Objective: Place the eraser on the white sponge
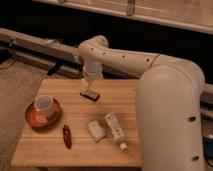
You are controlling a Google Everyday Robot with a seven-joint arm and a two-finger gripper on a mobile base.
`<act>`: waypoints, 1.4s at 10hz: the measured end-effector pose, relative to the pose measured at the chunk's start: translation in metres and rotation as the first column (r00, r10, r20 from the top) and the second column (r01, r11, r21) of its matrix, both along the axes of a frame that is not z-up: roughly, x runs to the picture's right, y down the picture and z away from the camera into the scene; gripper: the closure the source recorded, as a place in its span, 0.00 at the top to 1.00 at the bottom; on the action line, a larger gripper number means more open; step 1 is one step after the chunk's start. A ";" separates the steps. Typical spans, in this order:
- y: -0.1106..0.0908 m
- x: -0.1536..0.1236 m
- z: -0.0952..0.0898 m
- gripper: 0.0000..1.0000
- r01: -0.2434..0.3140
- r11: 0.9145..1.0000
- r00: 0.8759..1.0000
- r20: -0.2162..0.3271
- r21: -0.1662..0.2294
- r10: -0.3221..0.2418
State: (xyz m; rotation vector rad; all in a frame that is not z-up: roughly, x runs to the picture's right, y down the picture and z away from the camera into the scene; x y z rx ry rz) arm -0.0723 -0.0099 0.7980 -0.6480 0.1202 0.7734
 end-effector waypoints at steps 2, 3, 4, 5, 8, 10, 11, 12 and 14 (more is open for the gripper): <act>0.000 0.000 0.000 0.80 0.000 1.000 1.000 0.000 0.000 0.000; 0.000 0.000 0.000 0.80 0.000 1.000 1.000 0.000 0.000 0.000; 0.000 0.000 0.000 0.80 0.000 1.000 1.000 0.000 0.000 0.000; 0.000 0.000 0.000 0.80 0.000 1.000 1.000 0.000 0.000 0.000; 0.000 0.000 0.000 0.80 0.000 1.000 1.000 0.000 0.000 0.000; 0.000 0.000 0.000 0.80 0.002 1.000 1.000 -0.001 0.000 -0.002; -0.002 0.003 0.005 0.80 0.038 0.999 0.999 -0.028 0.008 -0.038; -0.006 -0.002 0.014 0.80 0.076 0.997 0.996 -0.048 0.022 -0.075; -0.022 0.001 0.038 0.80 0.137 0.990 0.988 -0.079 0.042 -0.133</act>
